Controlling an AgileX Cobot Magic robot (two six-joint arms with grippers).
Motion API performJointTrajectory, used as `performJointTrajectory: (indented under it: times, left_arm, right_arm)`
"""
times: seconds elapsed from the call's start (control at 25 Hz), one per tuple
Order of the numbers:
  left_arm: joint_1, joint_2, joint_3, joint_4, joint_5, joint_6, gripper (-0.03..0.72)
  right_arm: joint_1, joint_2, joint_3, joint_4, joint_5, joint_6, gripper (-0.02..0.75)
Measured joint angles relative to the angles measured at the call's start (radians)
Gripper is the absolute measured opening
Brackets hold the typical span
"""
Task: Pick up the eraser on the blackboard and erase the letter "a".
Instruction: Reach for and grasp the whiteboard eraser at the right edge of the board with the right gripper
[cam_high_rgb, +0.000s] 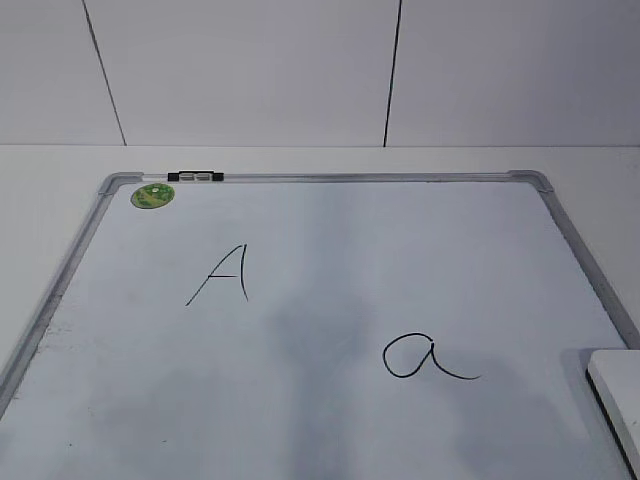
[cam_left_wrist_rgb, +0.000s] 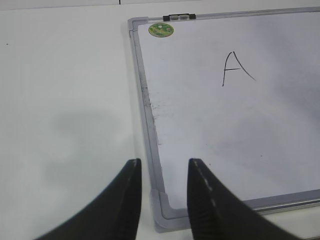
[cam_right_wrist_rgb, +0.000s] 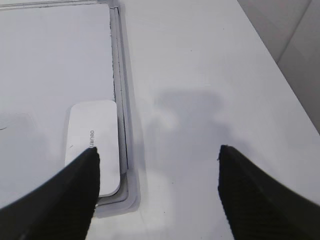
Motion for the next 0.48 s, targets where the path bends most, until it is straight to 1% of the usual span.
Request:
performJointTrajectory:
  times: [0.12, 0.28, 0.36, 0.48]
  left_arm:
    - [0.000, 0.000, 0.000, 0.000, 0.000, 0.000, 0.235]
    - [0.000, 0.000, 0.000, 0.000, 0.000, 0.000, 0.235]
    - [0.000, 0.000, 0.000, 0.000, 0.000, 0.000, 0.235]
    - [0.000, 0.000, 0.000, 0.000, 0.000, 0.000, 0.235]
  right_arm:
    - [0.000, 0.000, 0.000, 0.000, 0.000, 0.000, 0.589]
    - [0.000, 0.002, -0.015, 0.046, 0.015, -0.019, 0.589]
    - [0.000, 0.041, -0.051, 0.072, 0.030, -0.054, 0.589]
    - [0.000, 0.138, -0.103, 0.082, 0.034, -0.074, 0.589]
